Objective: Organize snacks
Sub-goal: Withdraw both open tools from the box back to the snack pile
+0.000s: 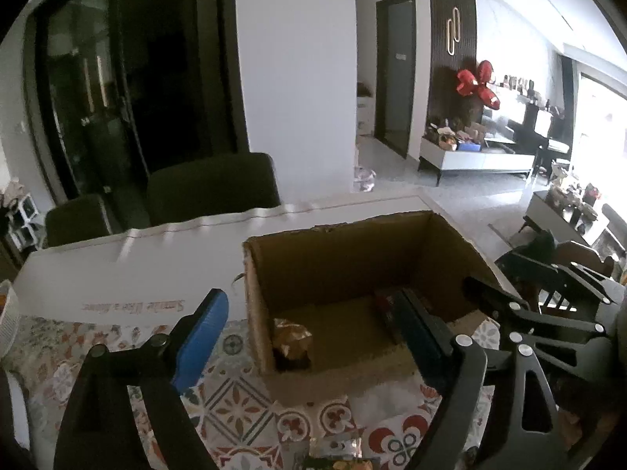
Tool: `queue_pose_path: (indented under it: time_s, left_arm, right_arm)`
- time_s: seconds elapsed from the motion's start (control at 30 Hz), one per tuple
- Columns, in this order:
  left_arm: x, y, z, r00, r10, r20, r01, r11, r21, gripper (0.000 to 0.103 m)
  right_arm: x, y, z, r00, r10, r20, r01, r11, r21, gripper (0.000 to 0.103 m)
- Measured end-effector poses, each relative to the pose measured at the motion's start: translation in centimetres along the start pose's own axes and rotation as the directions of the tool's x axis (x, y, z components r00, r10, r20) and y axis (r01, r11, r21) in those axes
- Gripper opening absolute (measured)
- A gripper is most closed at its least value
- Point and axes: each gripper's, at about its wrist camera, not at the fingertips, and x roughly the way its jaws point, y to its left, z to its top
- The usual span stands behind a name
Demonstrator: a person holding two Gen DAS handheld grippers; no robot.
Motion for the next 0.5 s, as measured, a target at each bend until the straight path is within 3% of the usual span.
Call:
queue_pose_path:
  time_s: [0.23,0.5]
  left_arm:
    - [-3.7,0.2,-2.2,0.999,0.025,0.021,-0.024,1.0,-0.014,0.094]
    - [-7.3,-0.7,-5.7,0.999,0.029,0.038,-0.029,1.0,0.0,0.095]
  right_arm:
    - [-3.3,0.7,-1.8,1.0,-0.002,0.028,0.002,1.0,-0.006,0.059]
    - [-7.1,0.8,-5.0,0.998,0.0,0.065,0.0,1.0,-0.004,0.059]
